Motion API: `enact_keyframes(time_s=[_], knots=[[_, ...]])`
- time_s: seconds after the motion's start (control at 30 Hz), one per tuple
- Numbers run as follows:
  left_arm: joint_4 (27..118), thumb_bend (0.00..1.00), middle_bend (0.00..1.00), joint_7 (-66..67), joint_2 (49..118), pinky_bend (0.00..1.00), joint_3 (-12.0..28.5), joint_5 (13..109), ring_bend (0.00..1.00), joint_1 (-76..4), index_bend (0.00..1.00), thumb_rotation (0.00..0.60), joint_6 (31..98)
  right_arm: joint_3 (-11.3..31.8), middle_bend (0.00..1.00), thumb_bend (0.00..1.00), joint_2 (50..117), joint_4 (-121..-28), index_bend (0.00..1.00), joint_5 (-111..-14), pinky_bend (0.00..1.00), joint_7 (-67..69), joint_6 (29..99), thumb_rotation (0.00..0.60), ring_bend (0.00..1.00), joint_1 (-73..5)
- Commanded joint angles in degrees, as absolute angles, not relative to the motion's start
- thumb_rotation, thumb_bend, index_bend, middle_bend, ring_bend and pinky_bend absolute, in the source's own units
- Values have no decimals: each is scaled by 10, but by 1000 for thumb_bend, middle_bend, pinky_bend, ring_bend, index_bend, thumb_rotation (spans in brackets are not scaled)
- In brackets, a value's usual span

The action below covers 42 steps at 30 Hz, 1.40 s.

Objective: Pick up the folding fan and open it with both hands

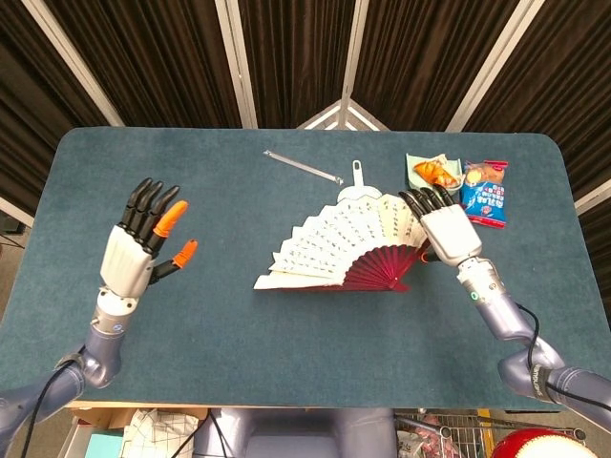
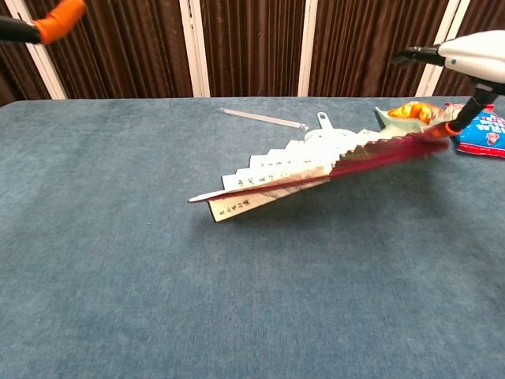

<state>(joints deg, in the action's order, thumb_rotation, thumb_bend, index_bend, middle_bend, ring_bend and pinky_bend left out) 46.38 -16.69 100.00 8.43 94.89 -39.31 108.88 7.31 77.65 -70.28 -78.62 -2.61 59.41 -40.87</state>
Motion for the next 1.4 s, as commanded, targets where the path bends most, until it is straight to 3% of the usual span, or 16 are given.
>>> enact_keyframes(time_s=[0.03,0.23,0.57,0.7,0.8,0.97,1.13,1.4], knots=[[477,469,29,-169,988,0,82,949,0,-382,0,600,1090,67,131,190,776,-699,76,-792,86,-20,601,600,115,-400],[501,469,28,-157,969,0,74,957,0,-357,0,600,1109,50,131,190,772,-693,76,-804,76,-63,619,600,115,-379],[612,469,32,-94,909,0,14,968,0,-248,18,600,1140,38,130,190,778,-666,76,-780,72,-131,637,600,115,-334],[653,469,46,-67,881,0,-6,946,0,-208,64,600,1114,38,128,190,758,-708,76,-780,72,-115,675,600,115,-302],[701,469,54,-8,847,0,-21,910,0,-179,101,600,1066,38,129,190,746,-757,76,-811,72,-60,755,600,119,-264],[809,469,42,85,784,0,-32,828,0,-144,65,600,980,15,128,190,722,-842,100,-841,87,-26,849,600,155,-193],[919,469,29,148,722,0,-32,766,0,-130,71,600,925,-4,129,190,741,-847,103,-864,87,-28,927,600,156,-131],[973,469,20,162,686,0,-24,758,0,-113,65,600,908,-4,128,190,724,-854,103,-866,87,-48,950,600,155,-93]])
